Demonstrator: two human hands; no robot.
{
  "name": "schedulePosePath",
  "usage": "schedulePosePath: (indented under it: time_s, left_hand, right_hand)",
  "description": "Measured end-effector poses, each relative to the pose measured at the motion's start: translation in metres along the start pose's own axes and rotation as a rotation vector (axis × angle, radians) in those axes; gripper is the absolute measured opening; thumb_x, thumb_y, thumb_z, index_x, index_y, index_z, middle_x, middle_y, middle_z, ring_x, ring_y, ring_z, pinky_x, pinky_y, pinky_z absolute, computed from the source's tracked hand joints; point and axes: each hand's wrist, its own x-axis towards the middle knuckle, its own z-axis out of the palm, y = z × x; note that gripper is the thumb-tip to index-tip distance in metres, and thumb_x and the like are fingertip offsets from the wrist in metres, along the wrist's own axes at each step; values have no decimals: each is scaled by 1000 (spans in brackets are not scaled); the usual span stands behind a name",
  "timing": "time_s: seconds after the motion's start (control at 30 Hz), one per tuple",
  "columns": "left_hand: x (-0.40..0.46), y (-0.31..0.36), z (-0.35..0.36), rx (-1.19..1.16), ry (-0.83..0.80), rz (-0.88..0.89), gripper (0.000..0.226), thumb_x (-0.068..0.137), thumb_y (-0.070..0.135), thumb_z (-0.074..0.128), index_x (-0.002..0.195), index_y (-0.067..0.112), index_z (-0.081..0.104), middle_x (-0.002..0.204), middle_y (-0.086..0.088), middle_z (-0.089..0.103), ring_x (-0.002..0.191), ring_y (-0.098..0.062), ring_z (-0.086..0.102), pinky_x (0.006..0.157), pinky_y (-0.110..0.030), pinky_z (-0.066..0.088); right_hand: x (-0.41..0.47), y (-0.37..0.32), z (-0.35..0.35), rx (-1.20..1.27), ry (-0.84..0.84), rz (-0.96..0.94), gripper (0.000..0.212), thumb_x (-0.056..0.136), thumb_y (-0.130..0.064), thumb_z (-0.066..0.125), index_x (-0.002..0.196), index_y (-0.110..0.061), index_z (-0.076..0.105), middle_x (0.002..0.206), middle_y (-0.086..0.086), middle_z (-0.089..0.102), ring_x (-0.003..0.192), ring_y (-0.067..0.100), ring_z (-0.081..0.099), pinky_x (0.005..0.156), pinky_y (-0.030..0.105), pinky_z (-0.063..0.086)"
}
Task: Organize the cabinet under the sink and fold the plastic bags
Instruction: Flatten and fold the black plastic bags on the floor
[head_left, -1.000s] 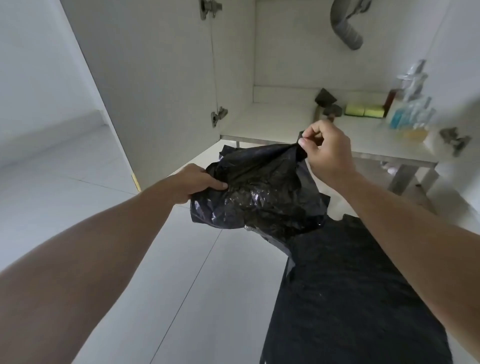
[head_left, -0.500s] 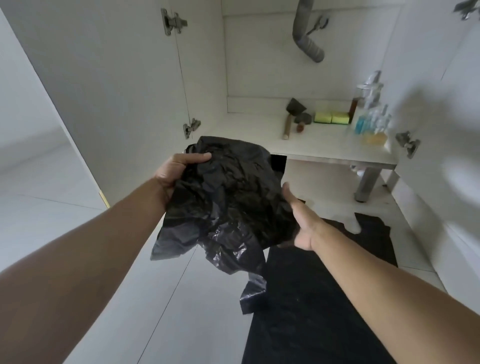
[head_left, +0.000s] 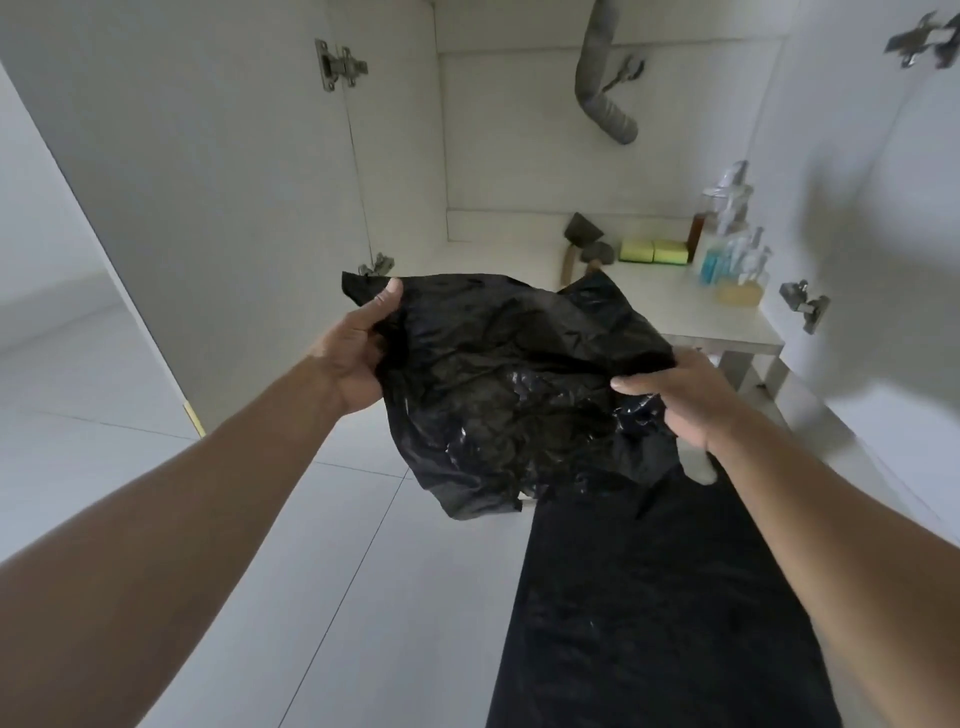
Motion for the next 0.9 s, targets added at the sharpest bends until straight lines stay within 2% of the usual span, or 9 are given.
schedulePosePath:
  time_s: [0.13, 0.23, 0.33, 0.43, 0.63, 0.73, 0.77, 0.83, 0.9]
  left_hand:
    - [4, -8, 20, 131, 143, 75, 37, 81, 13, 73, 117, 4, 66, 112, -13, 70, 102, -29, 68, 80, -39, 58]
    - [0, -13, 29, 321, 94, 137, 38, 80, 14, 73, 116, 6, 66, 110, -9, 71, 104, -27, 66, 89, -40, 54]
    - [-3, -16, 39, 382, -18, 138, 48, 72, 24, 75, 116, 7, 66, 116, -10, 70, 109, -26, 64, 96, -42, 51]
    - [0, -18, 48, 406, -49, 124, 52, 72, 30, 74, 118, 9, 65, 118, -8, 69, 112, -26, 63, 98, -42, 50]
    - [15, -9, 61, 388, 356, 400, 12, 77, 17, 80, 85, 14, 71, 90, -6, 74, 88, -27, 71, 81, -38, 59]
    - [12, -11, 82, 476, 259, 447, 5, 82, 17, 75, 86, 16, 72, 81, 1, 73, 78, -17, 70, 74, -30, 59]
    - [11, -12, 91, 512, 210, 462, 4, 84, 17, 73, 88, 16, 73, 81, 2, 73, 77, -15, 69, 73, -28, 59]
    - [10, -17, 107, 548, 119, 474, 3, 85, 20, 72, 87, 19, 74, 84, 1, 74, 81, -16, 70, 77, -29, 58]
    - [8, -21, 122, 553, 47, 464, 4, 86, 21, 71, 88, 20, 75, 89, -2, 76, 85, -19, 71, 79, -30, 57]
  right_hand:
    - [-5, -5, -18, 93, -142, 58, 81, 61, -44, 83, 128, -6, 59, 124, 18, 65, 115, 40, 61, 106, 55, 40]
    - [-7, -15, -30, 155, -81, 62, 79, 65, -56, 75, 129, -13, 58, 123, 13, 67, 113, 35, 64, 100, 50, 45]
    - [-9, -28, -39, 119, 1, 103, 71, 67, -45, 82, 125, -10, 61, 120, 13, 68, 112, 34, 64, 102, 48, 46]
    - [-12, -46, -45, 66, 62, 170, 42, 73, -21, 81, 110, -6, 67, 109, 14, 72, 99, 33, 69, 86, 43, 54]
    - [-11, -60, -65, 65, 356, -3, 35, 71, -5, 81, 103, -11, 70, 99, 9, 74, 91, 27, 71, 90, 46, 55]
    - [-13, -67, -66, -173, 412, -111, 57, 66, -6, 84, 118, -13, 61, 114, 8, 67, 106, 28, 64, 99, 50, 49]
    - [-13, -72, -64, -353, 468, -188, 75, 65, -11, 86, 131, -15, 51, 132, 8, 56, 121, 29, 54, 107, 49, 41]
    - [-16, -87, -55, -844, 519, -351, 110, 62, -28, 88, 150, -26, 23, 160, 6, 15, 147, 30, 14, 117, 50, 15]
    - [-18, -99, -39, -1152, 344, -481, 119, 60, -45, 86, 152, -38, 11, 163, -3, -1, 149, 26, -7, 117, 54, -1]
